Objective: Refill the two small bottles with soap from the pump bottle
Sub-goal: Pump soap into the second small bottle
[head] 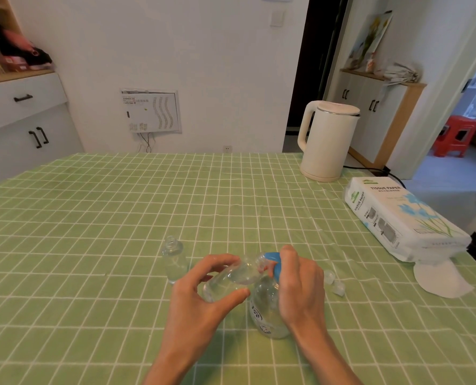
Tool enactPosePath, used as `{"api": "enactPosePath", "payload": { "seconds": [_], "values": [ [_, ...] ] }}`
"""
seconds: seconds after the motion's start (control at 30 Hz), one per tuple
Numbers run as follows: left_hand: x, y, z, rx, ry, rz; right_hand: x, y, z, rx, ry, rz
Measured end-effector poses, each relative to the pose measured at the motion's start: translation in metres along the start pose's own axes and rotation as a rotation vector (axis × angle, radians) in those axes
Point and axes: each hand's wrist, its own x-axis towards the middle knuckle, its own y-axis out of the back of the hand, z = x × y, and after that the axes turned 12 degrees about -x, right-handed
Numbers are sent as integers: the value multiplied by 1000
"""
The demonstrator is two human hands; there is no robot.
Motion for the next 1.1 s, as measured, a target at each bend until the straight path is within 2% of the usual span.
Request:
{"api": "enactPosePath", "payload": {
  "seconds": [0.27,0.57,0.87,1.1],
  "values": [
    [0,1,2,5,-7,-5,1,-3,5,16,-37,-13],
    [-1,0,0,5,8,-10,1,1,0,-30,36,6],
    [-1,2,-1,1,8,1,1,-3,4,25,-52,-21],
    [0,1,-1,-1,14,1,1,-1,4,42,-8,-19]
  ]
}}
